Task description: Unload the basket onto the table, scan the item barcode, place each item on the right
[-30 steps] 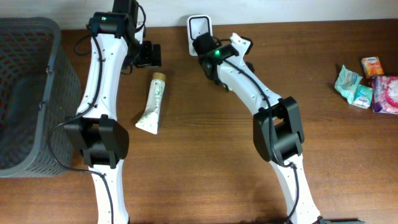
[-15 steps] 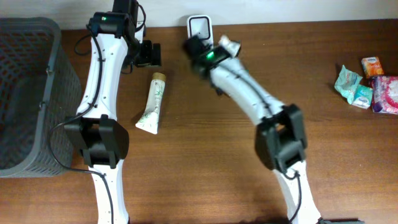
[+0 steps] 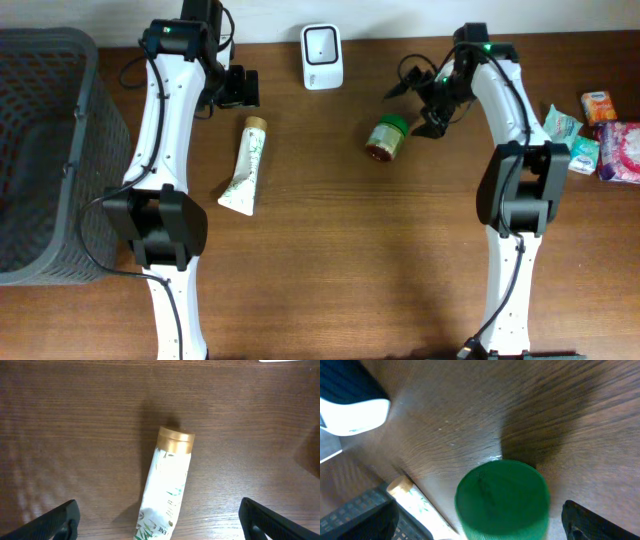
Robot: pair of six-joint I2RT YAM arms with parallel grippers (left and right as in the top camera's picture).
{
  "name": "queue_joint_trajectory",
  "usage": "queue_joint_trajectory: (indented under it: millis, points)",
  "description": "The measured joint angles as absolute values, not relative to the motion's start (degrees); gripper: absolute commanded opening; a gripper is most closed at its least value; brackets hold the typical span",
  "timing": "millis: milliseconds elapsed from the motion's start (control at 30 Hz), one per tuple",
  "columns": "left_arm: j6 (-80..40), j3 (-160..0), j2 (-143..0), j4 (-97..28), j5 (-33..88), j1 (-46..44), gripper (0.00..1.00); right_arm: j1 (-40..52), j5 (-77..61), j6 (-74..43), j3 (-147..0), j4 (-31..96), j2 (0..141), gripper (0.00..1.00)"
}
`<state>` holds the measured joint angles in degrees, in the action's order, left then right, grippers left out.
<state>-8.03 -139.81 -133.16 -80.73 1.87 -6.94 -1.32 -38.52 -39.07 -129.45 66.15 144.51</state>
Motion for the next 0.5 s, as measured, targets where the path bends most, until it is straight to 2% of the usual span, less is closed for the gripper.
queue_joint_trajectory:
  millis: [100, 300, 433, 500]
  points:
    - [-8.0, -139.8, -133.2, -80.7, 1.9, -6.9, 0.99, -1.2, -38.4, -41.1, -129.4, 66.6, 145.0, 0.88]
    - [-8.0, -139.8, -133.2, -80.8, 1.9, -6.9, 0.99, 1.0, -34.5, -42.1, -129.4, 66.7, 147.0, 0.87]
    - [-8.0, -139.8, -133.2, -81.1, 1.9, -6.9, 0.99, 3.6, -32.1, -42.2, -129.4, 65.3, 147.1, 0.63]
    - [-8.0, -139.8, -133.2, -81.3, 1.9, -6.9, 0.99, 3.9, -30.9, -42.1, -129.4, 65.3, 147.1, 0.57]
